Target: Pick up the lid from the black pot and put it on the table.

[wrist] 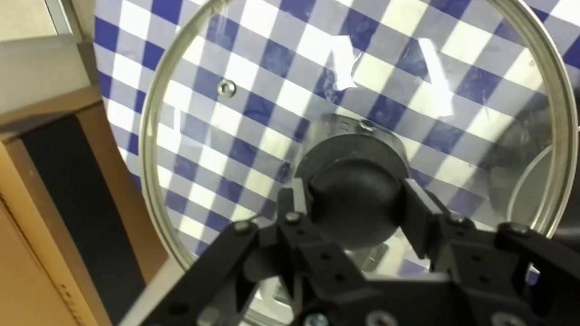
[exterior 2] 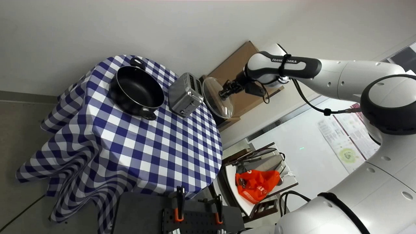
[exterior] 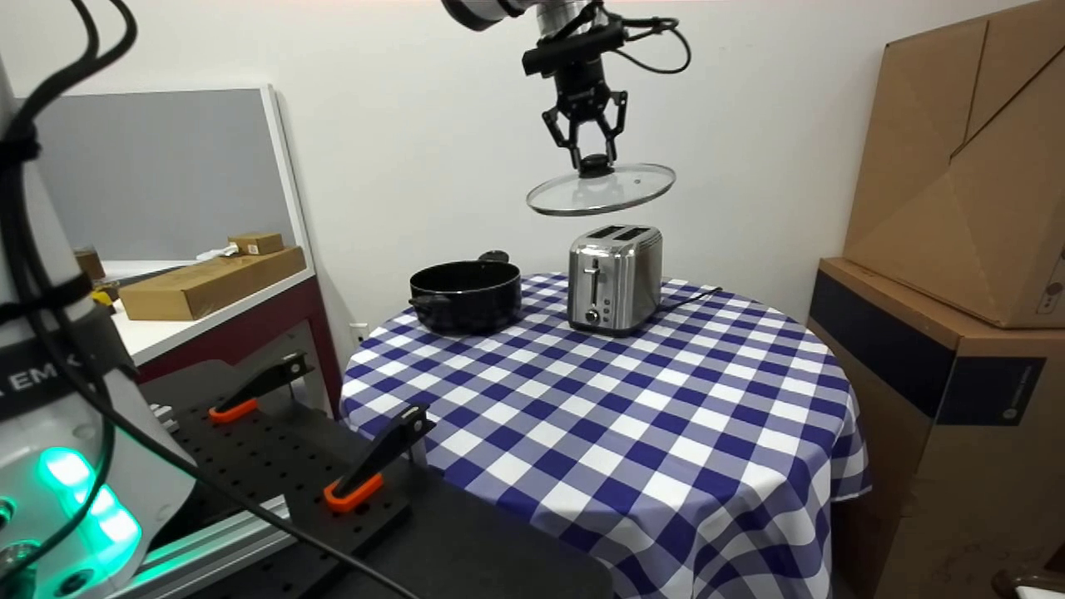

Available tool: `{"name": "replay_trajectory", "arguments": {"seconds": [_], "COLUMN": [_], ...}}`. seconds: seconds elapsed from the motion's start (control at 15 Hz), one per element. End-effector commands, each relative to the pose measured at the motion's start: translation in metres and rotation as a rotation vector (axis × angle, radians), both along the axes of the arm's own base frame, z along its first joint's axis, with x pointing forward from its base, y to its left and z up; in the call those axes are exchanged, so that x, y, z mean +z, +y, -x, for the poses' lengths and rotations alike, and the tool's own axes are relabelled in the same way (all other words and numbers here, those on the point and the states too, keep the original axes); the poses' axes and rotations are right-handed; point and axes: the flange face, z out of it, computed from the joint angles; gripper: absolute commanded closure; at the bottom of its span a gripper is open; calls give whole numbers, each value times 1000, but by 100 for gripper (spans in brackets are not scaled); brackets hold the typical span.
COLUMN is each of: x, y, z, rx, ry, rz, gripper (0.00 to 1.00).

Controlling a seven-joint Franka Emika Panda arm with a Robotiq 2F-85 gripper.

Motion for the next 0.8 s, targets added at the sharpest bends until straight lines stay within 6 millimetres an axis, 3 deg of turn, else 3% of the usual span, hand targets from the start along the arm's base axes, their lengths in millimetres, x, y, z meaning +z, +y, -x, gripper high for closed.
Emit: {"name": "replay_trajectory", "arguments": {"seconds": [0.0, 0.13, 0.27, 0.73], "x": [-1, -22, -48, -127], "y": [-77, -111, -132, -158], "z": [46, 63, 76, 102], "rx": [-178, -238, -281, -357], "ry": [-24, 3, 38, 104], "rz": [-12, -11, -19, -42], "gripper": [75, 75, 75, 75]}}
